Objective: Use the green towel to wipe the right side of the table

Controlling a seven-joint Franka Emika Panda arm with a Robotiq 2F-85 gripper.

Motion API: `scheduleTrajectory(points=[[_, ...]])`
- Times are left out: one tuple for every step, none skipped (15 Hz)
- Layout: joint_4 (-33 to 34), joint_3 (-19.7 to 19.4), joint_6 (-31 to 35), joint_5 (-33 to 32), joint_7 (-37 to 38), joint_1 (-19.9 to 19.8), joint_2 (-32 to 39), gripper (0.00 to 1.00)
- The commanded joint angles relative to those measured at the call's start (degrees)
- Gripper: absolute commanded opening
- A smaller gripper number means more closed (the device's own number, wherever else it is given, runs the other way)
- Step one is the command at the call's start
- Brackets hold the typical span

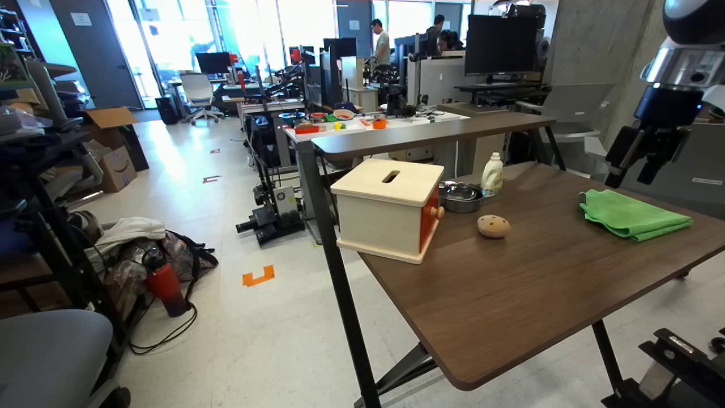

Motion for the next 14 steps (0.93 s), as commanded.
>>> scheduleTrajectory(points=[[-5.9, -1.4, -0.95, 0.57, -0.69, 1.45, -2.8, 1.0], [-6.42, -2.06, -0.74, 0.17, 0.07, 2.04, -2.49, 1.0], [-6.65, -2.58, -0.75, -0.11, 0.48, 2.44, -1.95, 1.0], [-6.93, -3.04, -0.73, -0.31, 0.83, 2.8, -1.67, 1.0], [-7.11, -3.5, -0.7, -0.49, 1.12, 3.13, -1.34, 1.0], [-7.23, -4.05, -0.41, -0.71, 1.54, 3.54, -1.07, 1.0], [-7.18, -4.42, -0.4, -0.78, 1.81, 3.79, -0.78, 1.0], [-7.1, -4.93, 0.26, -0.96, 2.34, 4.15, -0.49, 1.0], [-6.93, -5.19, 0.27, -0.98, 2.63, 4.3, -0.29, 1.0], [-6.66, -5.55, 0.56, -1.02, 3.03, 4.52, 0.08, 1.0], [-6.44, -5.77, 0.56, -1.02, 3.26, 4.65, 0.36, 1.0], [-6.09, -6.11, 0.82, -1.16, 3.67, 4.92, 0.87, 1.0], [-5.84, -6.46, 0.86, -1.35, 4.03, 5.18, 1.22, 1.0], [-5.46, -6.76, 0.92, -1.53, 4.45, 5.4, 1.74, 1.0]])
